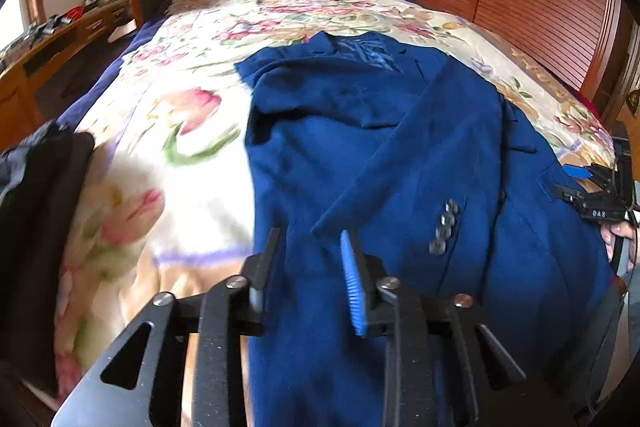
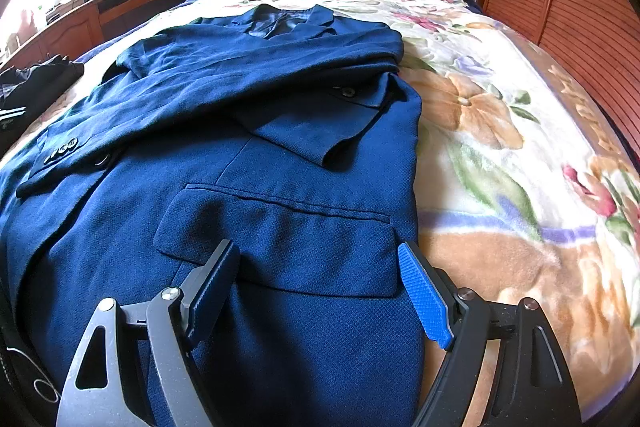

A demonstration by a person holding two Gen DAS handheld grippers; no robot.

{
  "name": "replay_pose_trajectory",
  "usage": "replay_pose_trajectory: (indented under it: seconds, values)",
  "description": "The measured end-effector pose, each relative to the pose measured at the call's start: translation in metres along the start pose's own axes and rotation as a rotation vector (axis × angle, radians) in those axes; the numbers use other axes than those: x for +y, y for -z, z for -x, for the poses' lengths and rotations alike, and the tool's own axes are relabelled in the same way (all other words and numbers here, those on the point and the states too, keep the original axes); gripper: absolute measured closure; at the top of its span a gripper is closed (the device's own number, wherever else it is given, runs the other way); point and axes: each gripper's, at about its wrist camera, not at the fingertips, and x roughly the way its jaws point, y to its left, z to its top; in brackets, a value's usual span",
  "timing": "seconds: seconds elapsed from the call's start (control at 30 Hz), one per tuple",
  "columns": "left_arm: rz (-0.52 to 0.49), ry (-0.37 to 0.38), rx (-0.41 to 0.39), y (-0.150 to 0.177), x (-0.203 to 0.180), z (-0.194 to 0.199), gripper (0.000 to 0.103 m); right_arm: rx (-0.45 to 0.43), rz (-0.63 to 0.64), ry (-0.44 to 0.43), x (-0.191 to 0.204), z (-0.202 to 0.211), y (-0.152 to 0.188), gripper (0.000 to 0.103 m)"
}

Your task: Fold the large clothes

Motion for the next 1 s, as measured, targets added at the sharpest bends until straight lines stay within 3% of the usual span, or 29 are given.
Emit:
replay_pose_trajectory:
  seconds: [0.3, 0.47, 0.63, 1.0]
  values:
    - [0.040, -0.010, 0.029, 0.041, 0.015, 0.024, 0.071, 0.013, -0.018, -0.028, -0.006, 0.011, 0.001, 0.021]
    - [0.065, -0.004, 0.026, 0.053, 0.024, 0.032, 0.071, 0.003, 0.019, 0.027, -0.010, 0.052, 0.012, 0.021]
    - [0.064, 0.009, 0.043, 0.067, 0.026, 0.033, 0.071, 0.007, -0.033, 0.030, -0.021, 0.085, 0.027, 0.021]
    - [0.077, 0.028, 0.064, 0.084, 0.021, 0.026, 0.071, 0.074, -0.028, 0.057, -0.008, 0.080, 0.041, 0.021]
